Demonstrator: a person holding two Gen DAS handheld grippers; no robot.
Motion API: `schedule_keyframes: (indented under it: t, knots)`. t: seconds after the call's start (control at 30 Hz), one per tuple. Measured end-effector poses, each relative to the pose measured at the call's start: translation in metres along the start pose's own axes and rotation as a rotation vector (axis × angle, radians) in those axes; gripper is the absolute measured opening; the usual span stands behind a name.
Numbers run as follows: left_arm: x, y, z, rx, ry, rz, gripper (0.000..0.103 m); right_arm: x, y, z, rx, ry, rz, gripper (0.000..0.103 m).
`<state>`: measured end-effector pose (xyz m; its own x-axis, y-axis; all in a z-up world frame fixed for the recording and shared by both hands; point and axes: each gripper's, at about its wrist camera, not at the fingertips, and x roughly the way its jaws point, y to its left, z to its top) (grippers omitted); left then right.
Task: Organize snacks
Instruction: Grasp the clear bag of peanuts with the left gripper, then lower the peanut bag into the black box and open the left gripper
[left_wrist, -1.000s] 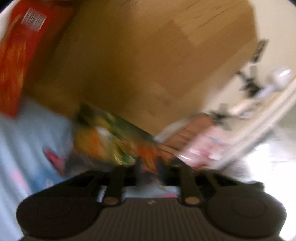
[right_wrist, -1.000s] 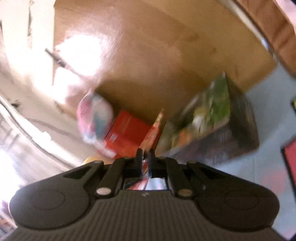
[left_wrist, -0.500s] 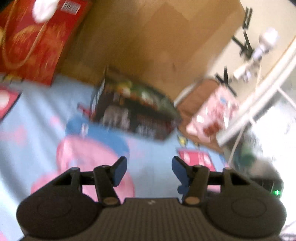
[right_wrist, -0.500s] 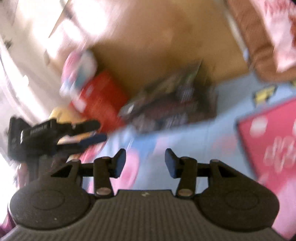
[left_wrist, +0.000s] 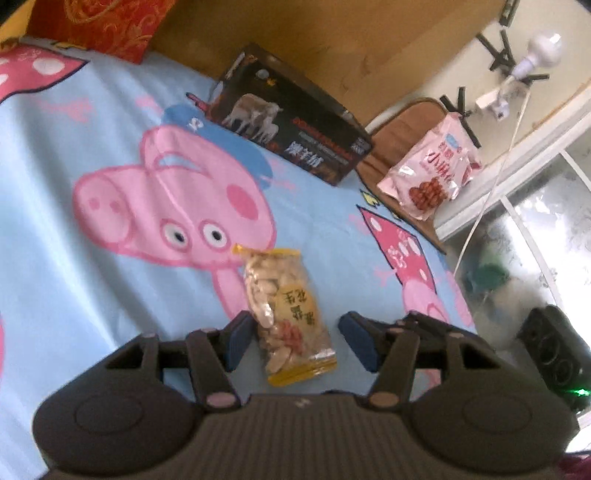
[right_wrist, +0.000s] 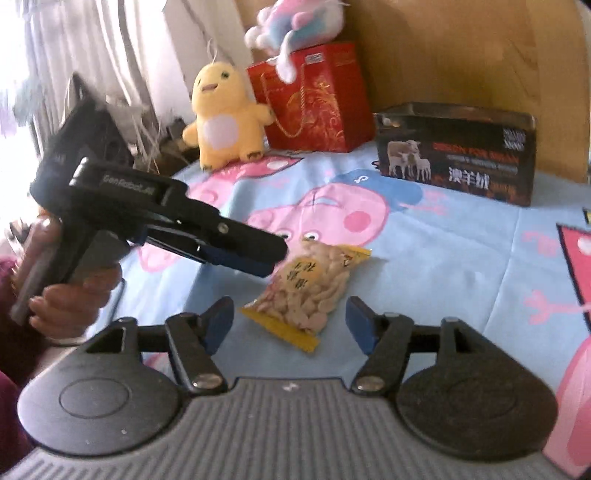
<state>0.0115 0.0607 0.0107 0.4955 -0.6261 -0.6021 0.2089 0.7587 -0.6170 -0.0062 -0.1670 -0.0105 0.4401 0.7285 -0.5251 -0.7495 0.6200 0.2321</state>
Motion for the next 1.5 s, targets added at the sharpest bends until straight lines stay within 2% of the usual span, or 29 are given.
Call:
schedule_keyframes:
  t: [0.03,0.07,0.1,0.13,0.17,0.23,0.43,0.63,0.77,0.87,0.9,0.97,1.03,1.07,1.2,1.3,1.4,1.47,1.5]
  knots:
    - [0.001,-0.002,-0.001,0.007,-0.007,0.003,0.053,0.003,-0.001,-0.003,-0.012,0.011,-0.009,0.073]
    - [0.003,-0.002,-0.001,0.004,-0.007,0.005,0.045,0.009,0.001,-0.005,-0.018,0.029,-0.010,0.072]
    - [0.004,-0.002,0.000,-0.002,-0.005,0.013,0.038,0.014,0.003,-0.007,-0.022,0.021,-0.019,0.068]
    - [0.005,-0.004,0.002,-0.003,-0.007,0.021,0.037,0.014,0.004,-0.008,-0.030,0.015,-0.043,0.054]
    - [0.004,-0.007,0.005,0.006,-0.016,0.026,0.037,0.015,0.008,-0.006,-0.049,0.009,-0.078,0.047]
    - [0.000,-0.015,0.014,0.034,-0.038,0.021,0.037,0.013,0.006,0.002,-0.037,-0.016,-0.085,0.036]
    - [-0.011,-0.046,0.068,0.116,-0.133,-0.030,0.037,-0.010,-0.008,0.036,-0.053,-0.178,-0.139,0.035]
    - [0.014,-0.070,0.140,0.166,-0.187,-0.046,0.038,-0.009,-0.045,0.093,-0.050,-0.268,-0.213,0.035]
    - [0.048,-0.067,0.181,0.156,-0.183,-0.043,0.038,0.007,-0.087,0.127,-0.022,-0.268,-0.225,0.035]
    - [0.083,-0.057,0.202,0.146,-0.168,-0.016,0.040,0.025,-0.118,0.141,0.019,-0.253,-0.236,0.035]
    - [0.096,-0.054,0.205,0.150,-0.157,0.006,0.046,0.035,-0.126,0.143,0.027,-0.248,-0.247,0.035]
    - [0.122,-0.046,0.212,0.143,-0.120,0.088,0.050,0.056,-0.141,0.145,0.005,-0.232,-0.291,0.038]
    - [0.129,-0.040,0.215,0.117,-0.118,0.090,0.051,0.075,-0.152,0.147,-0.023,-0.185,-0.391,0.053]
    - [0.123,-0.038,0.216,0.106,-0.137,0.064,0.051,0.077,-0.156,0.145,-0.021,-0.181,-0.413,0.053]
    - [0.088,-0.037,0.215,0.094,-0.244,0.017,0.054,0.052,-0.162,0.137,0.040,-0.272,-0.355,0.053]
    - [0.071,-0.034,0.209,0.056,-0.268,-0.037,0.054,0.046,-0.161,0.139,0.065,-0.280,-0.292,0.053]
    - [0.067,-0.035,0.202,0.047,-0.256,-0.053,0.054,0.061,-0.171,0.156,0.159,-0.181,-0.146,0.052]
    - [0.065,-0.037,0.195,0.061,-0.240,-0.051,0.054,0.086,-0.191,0.169,0.288,-0.020,-0.011,0.051]
    - [0.062,-0.039,0.193,0.069,-0.245,-0.042,0.056,0.096,-0.202,0.173,0.353,0.014,0.010,0.049]
